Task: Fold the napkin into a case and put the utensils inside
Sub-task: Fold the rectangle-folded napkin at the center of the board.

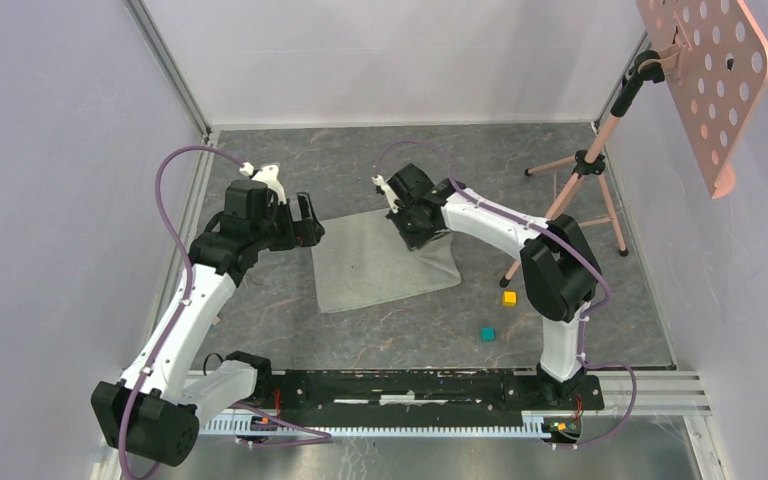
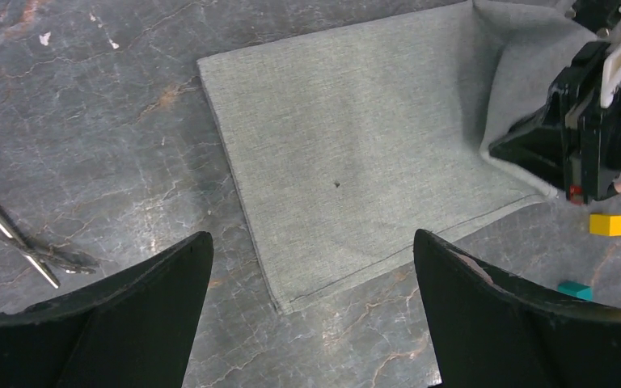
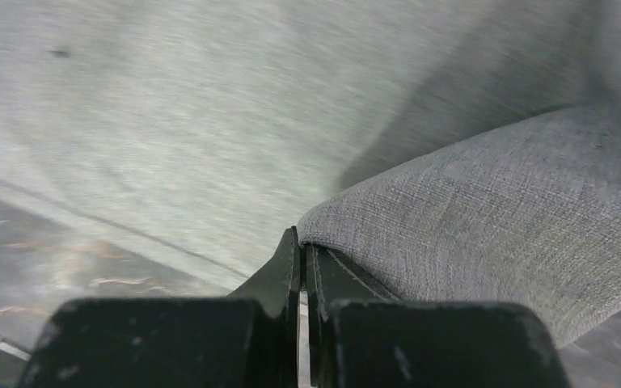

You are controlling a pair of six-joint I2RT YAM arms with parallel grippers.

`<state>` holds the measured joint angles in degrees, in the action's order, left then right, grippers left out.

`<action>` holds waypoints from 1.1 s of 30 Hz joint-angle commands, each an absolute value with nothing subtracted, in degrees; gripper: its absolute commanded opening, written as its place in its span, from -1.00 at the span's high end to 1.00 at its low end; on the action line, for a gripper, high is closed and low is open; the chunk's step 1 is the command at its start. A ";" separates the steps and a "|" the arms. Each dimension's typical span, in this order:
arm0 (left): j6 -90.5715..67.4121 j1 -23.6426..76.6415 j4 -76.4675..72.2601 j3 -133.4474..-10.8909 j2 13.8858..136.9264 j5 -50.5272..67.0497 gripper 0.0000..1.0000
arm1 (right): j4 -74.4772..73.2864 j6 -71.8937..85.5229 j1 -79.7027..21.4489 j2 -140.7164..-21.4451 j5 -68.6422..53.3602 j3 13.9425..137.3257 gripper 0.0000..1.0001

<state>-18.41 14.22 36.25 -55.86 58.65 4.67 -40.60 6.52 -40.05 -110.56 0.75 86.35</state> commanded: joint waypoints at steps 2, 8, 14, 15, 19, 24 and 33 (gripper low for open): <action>-18.44 13.89 36.19 -57.39 56.79 1.43 -1.00 | -33.41 12.28 -43.67 -109.28 -11.24 87.20 0.99; -18.37 13.89 36.19 -57.26 56.31 1.14 -1.00 | -31.60 14.59 -46.79 -111.84 -13.53 90.48 0.99; -18.19 13.89 36.17 -57.22 56.02 1.22 -1.00 | -29.70 17.06 -48.65 -114.19 -16.23 93.10 0.99; -18.19 13.88 36.21 -57.22 56.00 1.23 -1.00 | -29.38 17.46 -48.87 -114.62 -16.56 93.32 0.99; -18.04 13.89 36.19 -57.13 56.02 1.23 -1.00 | -29.06 18.37 -49.48 -116.33 -17.95 95.12 0.99; -18.01 13.89 36.22 -57.21 55.90 1.04 -1.00 | -27.38 19.76 -50.15 -117.30 -19.77 96.13 0.99; -18.02 13.76 36.63 -57.47 55.67 0.28 -1.00 | -24.75 21.66 -50.71 -119.59 -23.33 97.20 0.99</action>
